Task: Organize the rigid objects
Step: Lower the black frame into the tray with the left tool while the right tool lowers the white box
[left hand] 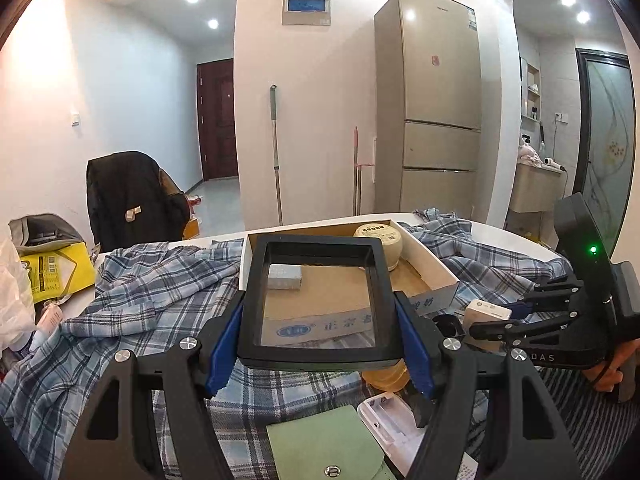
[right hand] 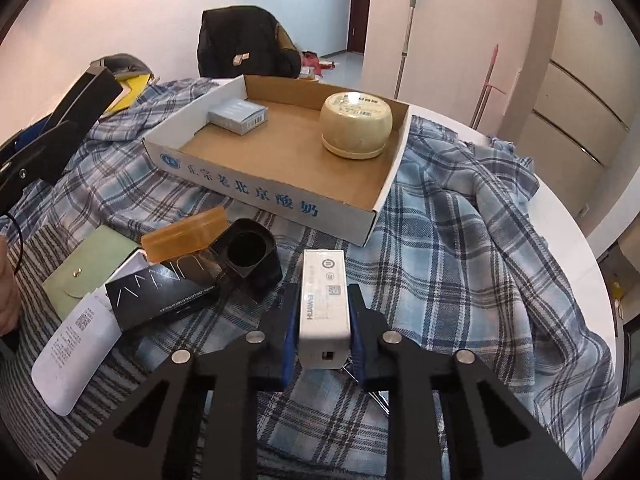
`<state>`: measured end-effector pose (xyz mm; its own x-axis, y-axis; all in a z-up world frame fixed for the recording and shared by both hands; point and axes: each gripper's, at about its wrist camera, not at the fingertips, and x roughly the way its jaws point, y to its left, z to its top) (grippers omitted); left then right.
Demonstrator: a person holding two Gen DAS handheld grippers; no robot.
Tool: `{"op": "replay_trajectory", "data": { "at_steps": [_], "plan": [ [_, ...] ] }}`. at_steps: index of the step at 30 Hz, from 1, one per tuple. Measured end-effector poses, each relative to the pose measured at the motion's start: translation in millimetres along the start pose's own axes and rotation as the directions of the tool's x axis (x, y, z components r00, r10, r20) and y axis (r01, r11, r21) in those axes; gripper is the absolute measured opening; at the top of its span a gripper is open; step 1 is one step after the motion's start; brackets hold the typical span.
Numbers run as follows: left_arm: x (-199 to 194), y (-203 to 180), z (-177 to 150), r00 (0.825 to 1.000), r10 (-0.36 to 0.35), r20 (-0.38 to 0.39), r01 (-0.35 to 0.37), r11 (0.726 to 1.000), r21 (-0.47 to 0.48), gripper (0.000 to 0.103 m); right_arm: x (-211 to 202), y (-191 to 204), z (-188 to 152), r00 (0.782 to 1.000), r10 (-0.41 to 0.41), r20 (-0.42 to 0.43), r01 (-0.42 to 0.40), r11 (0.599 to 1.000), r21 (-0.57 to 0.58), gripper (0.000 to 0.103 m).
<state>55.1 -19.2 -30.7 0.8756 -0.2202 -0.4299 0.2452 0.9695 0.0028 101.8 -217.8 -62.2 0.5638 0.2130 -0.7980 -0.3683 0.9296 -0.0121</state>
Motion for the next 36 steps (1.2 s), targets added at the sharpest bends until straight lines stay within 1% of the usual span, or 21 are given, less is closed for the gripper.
{"op": "replay_trajectory", "data": {
  "at_steps": [2, 5, 8, 12, 14, 17, 20, 23, 26, 29, 33, 36],
  "plan": [
    [-3.2, -0.7, -0.1, 1.0, 0.009, 0.014, -0.009, 1.0, 0.0, 0.072, -4.1, -2.4, 0.6, 1.0, 0.011, 0.025, -0.011, 1.0, 0.015, 0.021],
    [-7.7, -1.0, 0.6, 0.999, 0.022, 0.036, -0.022, 1.0, 0.002, 0.072, -15.3, -4.1, 1.0, 0.995, 0.023, 0.095, -0.026, 0.999, 0.035, 0.021],
    [-11.6, -0.8, 3.0, 0.998, 0.035, 0.049, -0.035, 0.999, -0.001, 0.072, -25.8, -0.7, 1.3, 0.987, -0.013, 0.163, 0.008, 0.999, 0.032, 0.021],
    [-19.4, 7.7, 10.1, 0.995, 0.065, 0.078, -0.061, 0.997, -0.05, 0.072, -38.9, 3.8, 2.8, 0.97, -0.046, 0.238, 0.041, 0.999, 0.026, 0.021],
    [-23.6, 11.2, 14.4, 0.993, 0.081, 0.088, -0.075, 0.995, -0.071, 0.072, -43.7, 6.8, 5.0, 0.963, -0.081, 0.256, 0.077, 0.997, 0.026, 0.021],
    [-28.4, 14.5, 24.2, 0.99, 0.103, 0.092, -0.095, 0.991, -0.089, 0.072, -48.2, 8.3, 9.7, 0.961, -0.096, 0.259, 0.092, 0.995, 0.025, 0.021],
    [-19.9, 12.4, 41.5, 0.98, 0.186, 0.072, -0.183, 0.982, -0.048, 0.072, -53.8, 8.3, 18.4, 0.967, -0.077, 0.244, 0.068, 0.997, 0.045, 0.021],
    [-10.1, 20.7, 60.4, 0.989, 0.145, 0.039, -0.141, 0.986, -0.085, 0.072, -62.9, 9.8, 33.3, 0.967, -0.067, 0.247, 0.058, 0.997, 0.047, 0.021],
    [1.3, 26.6, 82.6, 0.994, 0.11, 0.004, -0.109, 0.985, -0.131, 0.072, -72.2, 7.0, 59.7, 0.965, -0.068, 0.253, 0.048, 0.995, 0.083, 0.021],
    [11.2, 29.7, 105.7, 0.994, 0.109, 0.014, -0.105, 0.98, -0.166, 0.072, -78.5, -1.2, 88.6, 0.963, -0.043, 0.267, 0.003, 0.989, 0.147, 0.021],
    [24.8, 28.2, 128.6, 0.994, 0.107, 0.008, -0.104, 0.977, -0.189, 0.072, -86.1, -9.1, 123.3, 0.943, -0.056, 0.327, -0.013, 0.979, 0.203, 0.021],
    [39.6, 28.2, 130.8, 0.996, 0.087, -0.029, -0.091, 0.977, -0.193, 0.072, -80.6, -7.3, 131.8, 0.936, -0.031, 0.351, -0.034, 0.983, 0.18, 0.021]
  ]
}}
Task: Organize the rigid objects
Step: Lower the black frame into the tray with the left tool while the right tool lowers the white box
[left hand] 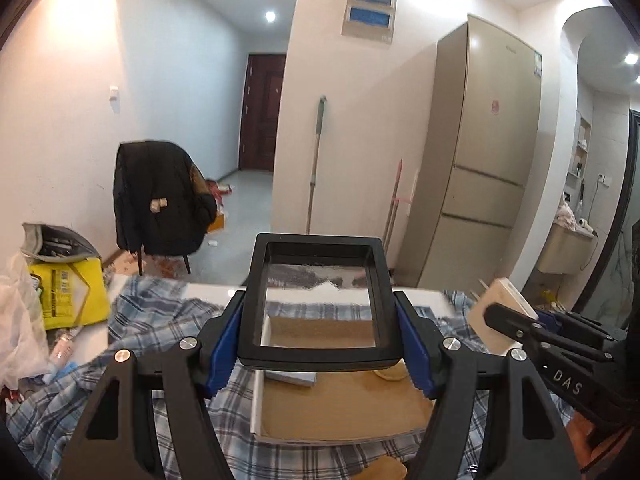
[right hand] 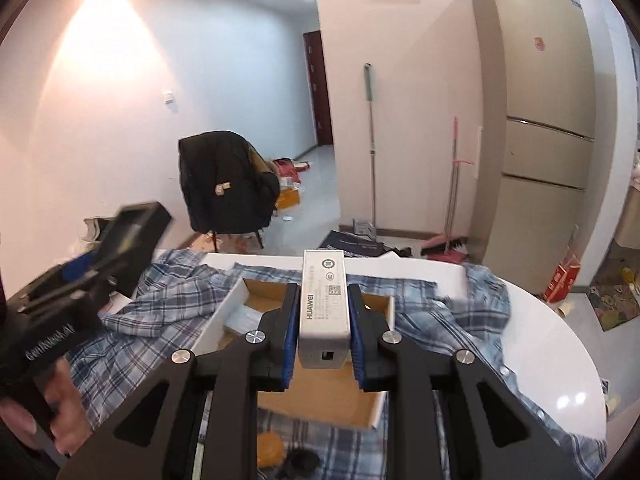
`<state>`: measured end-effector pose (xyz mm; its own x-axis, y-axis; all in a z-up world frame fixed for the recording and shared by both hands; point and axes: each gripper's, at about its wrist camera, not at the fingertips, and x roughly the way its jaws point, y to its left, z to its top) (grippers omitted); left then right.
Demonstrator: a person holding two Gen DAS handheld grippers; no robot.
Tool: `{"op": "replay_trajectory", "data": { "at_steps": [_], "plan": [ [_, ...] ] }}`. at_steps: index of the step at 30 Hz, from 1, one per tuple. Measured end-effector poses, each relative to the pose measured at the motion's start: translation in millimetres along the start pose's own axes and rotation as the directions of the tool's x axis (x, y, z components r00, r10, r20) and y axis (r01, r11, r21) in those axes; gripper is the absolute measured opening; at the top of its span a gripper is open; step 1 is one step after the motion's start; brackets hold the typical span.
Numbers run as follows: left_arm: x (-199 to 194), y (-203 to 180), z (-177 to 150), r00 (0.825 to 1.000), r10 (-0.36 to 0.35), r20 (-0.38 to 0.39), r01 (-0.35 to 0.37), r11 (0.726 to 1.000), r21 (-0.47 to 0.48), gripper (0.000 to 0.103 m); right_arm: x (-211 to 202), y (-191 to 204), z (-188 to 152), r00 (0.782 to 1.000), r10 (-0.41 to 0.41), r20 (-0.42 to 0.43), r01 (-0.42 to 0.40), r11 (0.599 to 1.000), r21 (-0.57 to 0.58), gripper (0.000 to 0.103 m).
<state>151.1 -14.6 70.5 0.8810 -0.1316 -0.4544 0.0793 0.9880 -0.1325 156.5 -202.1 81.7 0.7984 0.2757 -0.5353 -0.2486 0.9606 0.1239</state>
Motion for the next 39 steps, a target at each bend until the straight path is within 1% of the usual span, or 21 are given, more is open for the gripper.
{"op": "replay_trajectory", "data": {
  "at_steps": [2, 3, 4, 5, 6, 9, 11, 13, 15, 17, 19, 21, 23, 26, 28, 34, 39],
  "plan": [
    [15.4, -2.3, -5.5, 0.999, -0.011, -0.048, 0.012, 1.0, 0.024, 0.072, 8.7, 6.3, -7.7, 1.0, 0.012, 0.003, -0.012, 0.999, -0.052, 0.021],
    [26.4, -4.4, -10.1, 0.997, 0.006, -0.075, -0.001, 0.998, 0.066, 0.072, 14.4, 8.6, -14.8, 1.0, -0.002, 0.001, 0.002, 0.998, -0.068, 0.021],
    [32.6, -4.6, -14.1, 0.997, 0.013, -0.078, -0.007, 0.997, 0.08, 0.072, 19.9, 10.0, -19.8, 1.0, -0.011, -0.01, 0.01, 0.997, -0.076, 0.021],
    [39.7, -3.5, -18.6, 0.997, 0.019, -0.08, -0.013, 0.997, 0.082, 0.072, 27.0, 10.3, -25.5, 0.999, -0.014, -0.031, 0.011, 0.997, -0.082, 0.021],
    [49.2, -1.4, -24.0, 0.995, 0.024, -0.099, -0.016, 0.997, 0.078, 0.072, 36.2, 10.0, -31.9, 0.998, -0.011, -0.064, 0.006, 0.997, -0.082, 0.021],
    [79.8, 3.9, -42.0, 0.975, -0.013, -0.221, 0.028, 0.997, 0.065, 0.072, 59.7, 3.9, -46.2, 0.989, -0.012, -0.145, 0.003, 0.998, -0.067, 0.021],
    [94.0, 5.5, -53.0, 0.963, -0.016, -0.268, 0.034, 0.997, 0.062, 0.072, 70.8, -2.2, -53.5, 0.985, -0.025, -0.173, 0.015, 0.998, -0.061, 0.021],
    [104.5, 4.2, -65.4, 0.953, 0.0, -0.303, 0.031, 0.995, 0.095, 0.072, 81.1, -9.5, -60.9, 0.978, -0.038, -0.205, 0.028, 0.998, -0.055, 0.021],
    [110.6, 4.3, -75.3, 0.947, 0.017, -0.322, 0.026, 0.991, 0.13, 0.072, 90.7, -13.9, -66.1, 0.968, -0.024, -0.251, 0.013, 0.999, -0.043, 0.021],
    [118.5, 6.1, -82.2, 0.938, 0.03, -0.344, 0.022, 0.989, 0.145, 0.072, 98.8, -16.2, -71.2, 0.952, 0.028, -0.304, -0.036, 0.999, -0.022, 0.021],
    [125.4, 6.0, -89.3, 0.928, 0.03, -0.372, 0.027, 0.989, 0.146, 0.072, 103.1, -17.0, -75.3, 0.941, 0.065, -0.332, -0.068, 0.998, 0.002, 0.021],
    [129.2, 5.7, -95.5, 0.918, 0.034, -0.394, 0.029, 0.988, 0.153, 0.072, 105.0, -15.2, -77.5, 0.937, 0.07, -0.343, -0.079, 0.997, -0.01, 0.021],
    [131.6, 3.6, -99.4, 0.909, 0.032, -0.416, 0.036, 0.987, 0.154, 0.072, 107.1, -13.9, -80.5, 0.935, 0.055, -0.351, -0.068, 0.997, -0.024, 0.021],
    [135.7, 1.0, -105.5, 0.896, 0.036, -0.442, 0.043, 0.985, 0.167, 0.072, 113.9, -15.7, -85.8, 0.921, 0.056, -0.386, -0.066, 0.998, -0.014, 0.021],
    [137.1, -1.6, -108.1, 0.893, 0.045, -0.448, 0.043, 0.982, 0.183, 0.072, 117.4, -16.2, -88.1, 0.913, 0.058, -0.405, -0.068, 0.998, -0.01, 0.021],
    [143.1, 0.4, -112.8, 0.882, 0.049, -0.469, 0.038, 0.984, 0.174, 0.072, 122.9, -18.7, -89.9, 0.909, 0.04, -0.415, -0.048, 0.999, -0.009, 0.021],
    [144.6, 3.1, -112.8, 0.883, 0.021, -0.469, 0.059, 0.986, 0.157, 0.072, 124.9, -22.9, -89.8, 0.908, 0.027, -0.418, -0.034, 0.999, -0.008, 0.021]
  ]
}}
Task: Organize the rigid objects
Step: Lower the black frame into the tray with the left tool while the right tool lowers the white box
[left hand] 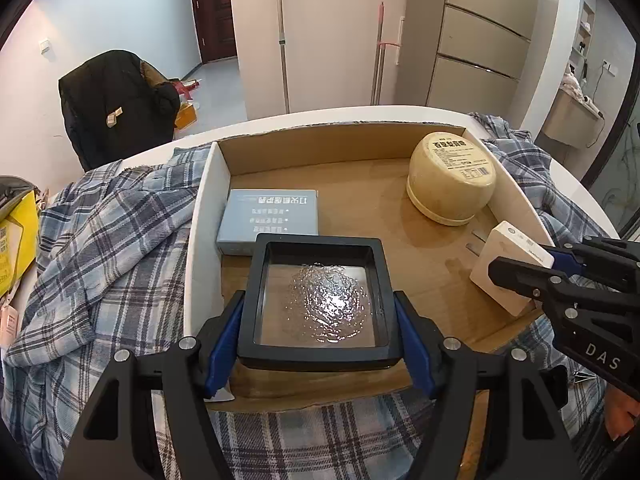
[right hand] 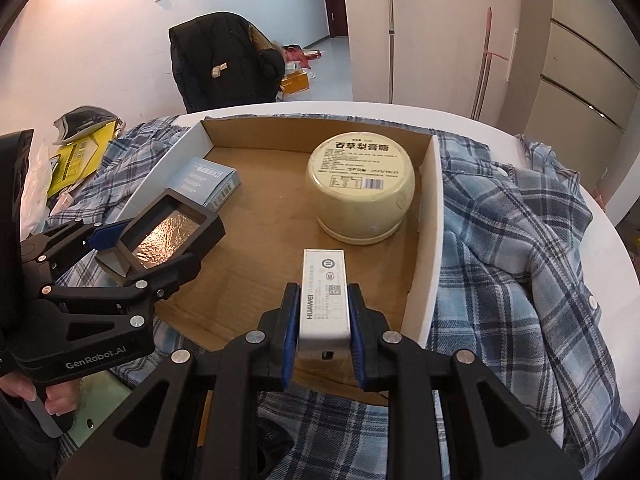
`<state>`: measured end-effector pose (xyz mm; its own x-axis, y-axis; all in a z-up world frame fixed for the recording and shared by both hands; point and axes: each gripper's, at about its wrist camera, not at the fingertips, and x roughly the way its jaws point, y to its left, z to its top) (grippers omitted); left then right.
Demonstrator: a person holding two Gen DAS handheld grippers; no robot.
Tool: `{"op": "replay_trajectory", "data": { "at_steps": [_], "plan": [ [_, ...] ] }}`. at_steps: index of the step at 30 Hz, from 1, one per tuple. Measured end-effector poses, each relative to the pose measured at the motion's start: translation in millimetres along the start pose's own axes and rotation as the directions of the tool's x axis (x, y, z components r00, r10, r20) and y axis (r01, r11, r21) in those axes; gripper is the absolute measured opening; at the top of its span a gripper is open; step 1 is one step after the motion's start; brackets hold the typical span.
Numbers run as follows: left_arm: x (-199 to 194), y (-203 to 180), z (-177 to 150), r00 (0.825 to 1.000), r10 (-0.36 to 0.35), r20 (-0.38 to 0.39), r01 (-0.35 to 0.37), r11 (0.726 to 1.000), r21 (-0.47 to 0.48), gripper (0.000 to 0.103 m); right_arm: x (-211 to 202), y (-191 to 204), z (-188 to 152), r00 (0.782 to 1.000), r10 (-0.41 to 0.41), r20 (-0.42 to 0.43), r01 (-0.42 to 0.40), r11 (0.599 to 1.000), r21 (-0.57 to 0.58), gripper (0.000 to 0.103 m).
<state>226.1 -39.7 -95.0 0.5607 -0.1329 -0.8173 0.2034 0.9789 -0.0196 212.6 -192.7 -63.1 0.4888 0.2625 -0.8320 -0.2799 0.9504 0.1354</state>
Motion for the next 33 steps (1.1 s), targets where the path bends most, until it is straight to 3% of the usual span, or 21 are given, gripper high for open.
{"op": "replay_trajectory", "data": {
  "at_steps": [5, 10, 14, 16, 18, 20, 21, 24, 26, 28, 29, 30, 32, 33],
  "plan": [
    [-6.4, 6.0, 2.0, 0.999, -0.018, 0.047, 0.019, 0.999, -0.032, 0.072, 0.2, 2.0, 0.0, 1.0, -0.013, 0.006, 0.013, 1.0, -0.013, 0.021],
    [-28.2, 8.6, 4.7, 0.987, 0.0, 0.163, 0.007, 0.999, -0.046, 0.08, -11.0, 2.0, 1.5, 0.999, -0.016, 0.041, 0.017, 1.0, -0.016, 0.021],
    [-60.8, 12.0, 7.7, 0.956, 0.052, 0.288, -0.034, 0.997, -0.067, 0.081, -35.3, -3.1, 7.5, 0.994, -0.015, 0.109, 0.014, 1.0, 0.006, 0.021],
    [-83.2, 17.0, 12.0, 0.941, 0.039, 0.336, -0.009, 0.996, -0.091, 0.081, -50.6, -7.7, 11.0, 0.99, -0.008, 0.14, 0.004, 0.999, 0.032, 0.021],
    [-111.8, 21.4, 14.7, 0.911, 0.029, 0.411, 0.018, 0.994, -0.109, 0.082, -67.2, -9.5, 15.5, 0.985, 0.001, 0.173, -0.01, 0.998, 0.054, 0.022],
    [-133.9, 22.6, 15.1, 0.887, 0.024, 0.461, 0.032, 0.993, -0.113, 0.092, -86.3, -8.4, 19.0, 0.976, -0.005, 0.219, -0.008, 0.998, 0.057, 0.021],
    [-146.0, 22.8, 15.5, 0.881, 0.002, 0.474, 0.054, 0.993, -0.105, 0.092, -97.7, -7.7, 19.1, 0.967, -0.016, 0.253, 0.002, 0.998, 0.058, 0.021],
    [-163.6, 18.5, 16.3, 0.892, -0.054, 0.449, 0.09, 0.994, -0.059, 0.092, -132.7, -2.0, 16.9, 0.926, -0.067, 0.372, 0.047, 0.997, 0.063, 0.022],
    [-178.1, 13.0, 10.1, 0.883, -0.056, 0.466, 0.089, 0.995, -0.05, 0.092, -155.0, 4.2, 11.5, 0.898, -0.082, 0.433, 0.07, 0.997, 0.045, 0.022],
    [-196.9, 7.7, -0.3, 0.86, -0.042, 0.509, 0.07, 0.997, -0.035, 0.092, -171.8, 10.2, 5.2, 0.882, -0.074, 0.466, 0.073, 0.997, 0.02, 0.027],
    [-205.6, 4.6, -6.2, 0.844, -0.029, 0.535, 0.053, 0.998, -0.029, 0.092, -178.8, 13.7, 1.1, 0.876, -0.066, 0.478, 0.07, 0.998, 0.01, 0.039],
    [-214.8, 0.0, -12.3, 0.825, -0.013, 0.566, 0.03, 0.999, -0.021, 0.092, -185.7, 18.2, -4.4, 0.87, -0.052, 0.491, 0.06, 0.998, -0.001, 0.058],
    [-232.4, -7.2, -26.1, 0.779, 0.03, 0.627, -0.021, 1.0, -0.022, 0.096, -195.5, 24.5, -16.1, 0.855, -0.025, 0.518, 0.044, 0.999, -0.025, 0.064],
    [-241.6, -10.2, -34.0, 0.745, 0.071, 0.663, -0.055, 0.997, -0.045, 0.101, -200.2, 29.3, -23.4, 0.845, -0.022, 0.534, 0.051, 0.998, -0.041, 0.064]
  ]
}}
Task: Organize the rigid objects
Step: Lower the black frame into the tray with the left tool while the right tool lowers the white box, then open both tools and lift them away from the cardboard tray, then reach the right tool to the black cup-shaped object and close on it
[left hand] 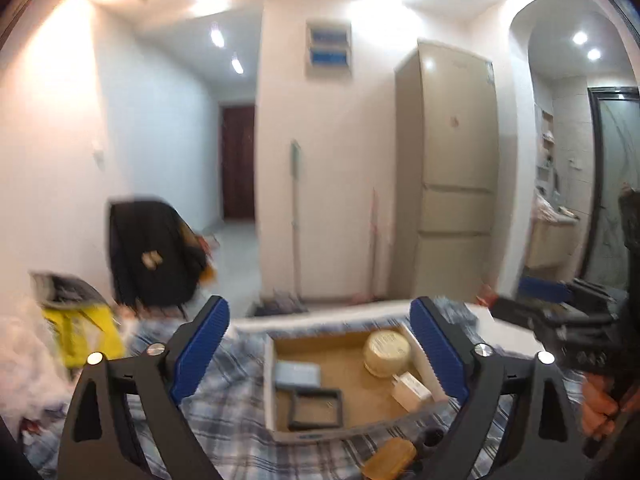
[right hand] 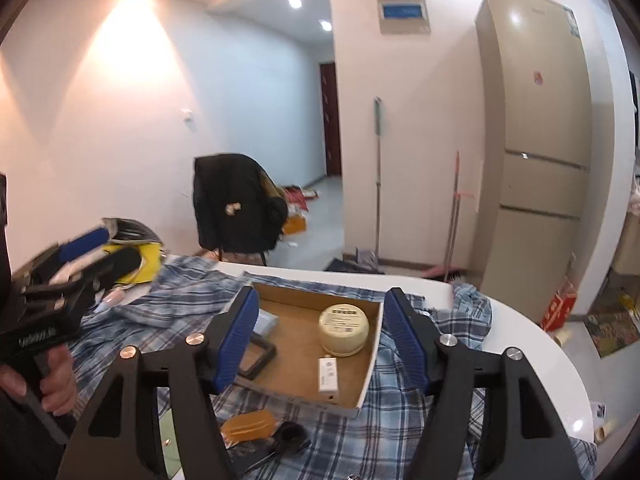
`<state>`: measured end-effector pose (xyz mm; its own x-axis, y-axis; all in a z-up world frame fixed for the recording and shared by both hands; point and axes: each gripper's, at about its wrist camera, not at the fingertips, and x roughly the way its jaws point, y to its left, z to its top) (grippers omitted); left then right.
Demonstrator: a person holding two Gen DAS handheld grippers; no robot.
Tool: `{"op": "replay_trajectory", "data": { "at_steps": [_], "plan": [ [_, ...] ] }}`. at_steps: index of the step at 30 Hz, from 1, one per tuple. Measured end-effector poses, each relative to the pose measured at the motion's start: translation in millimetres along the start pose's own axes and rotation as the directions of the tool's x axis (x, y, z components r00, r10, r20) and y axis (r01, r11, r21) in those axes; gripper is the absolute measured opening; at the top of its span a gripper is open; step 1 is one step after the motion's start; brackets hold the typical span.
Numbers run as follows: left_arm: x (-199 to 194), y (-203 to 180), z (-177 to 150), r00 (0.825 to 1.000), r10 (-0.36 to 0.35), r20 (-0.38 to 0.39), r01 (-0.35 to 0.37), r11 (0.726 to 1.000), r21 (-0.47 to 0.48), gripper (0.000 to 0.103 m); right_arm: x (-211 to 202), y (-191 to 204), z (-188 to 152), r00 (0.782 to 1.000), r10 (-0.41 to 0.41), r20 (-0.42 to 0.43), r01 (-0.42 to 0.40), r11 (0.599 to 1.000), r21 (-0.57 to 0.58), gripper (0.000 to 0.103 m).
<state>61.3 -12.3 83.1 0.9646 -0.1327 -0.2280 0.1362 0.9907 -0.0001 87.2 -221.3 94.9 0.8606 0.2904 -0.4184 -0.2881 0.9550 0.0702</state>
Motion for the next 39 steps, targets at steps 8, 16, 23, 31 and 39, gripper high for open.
{"op": "replay_trajectory", "data": {
  "at_steps": [8, 16, 23, 31, 39],
  "plan": [
    [-50.7, 2.5, -2.4, 0.981, 0.097, 0.167, -0.095, 0.995, -0.023, 0.103, -38.1, 24.3, -21.5, 0.976, -0.133, 0.17, 0.15, 0.985, -0.089, 0.091],
    [-72.1, -1.7, -37.6, 0.99, 0.059, 0.13, -0.054, 0.998, -0.042, 0.103, -53.4, 7.9, -28.8, 0.969, -0.04, 0.244, 0.04, 0.999, 0.004, 0.103],
    [-54.2, -4.2, -71.3, 0.988, 0.115, 0.102, -0.112, 0.993, -0.036, 0.103, -23.4, 10.5, -55.2, 0.977, -0.084, 0.194, 0.094, 0.995, -0.043, 0.103],
    [-14.3, 4.0, -95.8, 0.99, 0.125, -0.065, -0.127, 0.992, -0.027, 0.103, 16.9, 2.1, -73.2, 0.999, 0.006, -0.042, -0.007, 0.999, -0.037, 0.103],
    [-21.4, -12.2, -104.0, 0.987, 0.159, -0.004, -0.158, 0.987, 0.038, 0.103, 45.2, -8.1, -83.9, 0.985, -0.023, -0.172, 0.02, 1.0, -0.019, 0.095]
  ]
}}
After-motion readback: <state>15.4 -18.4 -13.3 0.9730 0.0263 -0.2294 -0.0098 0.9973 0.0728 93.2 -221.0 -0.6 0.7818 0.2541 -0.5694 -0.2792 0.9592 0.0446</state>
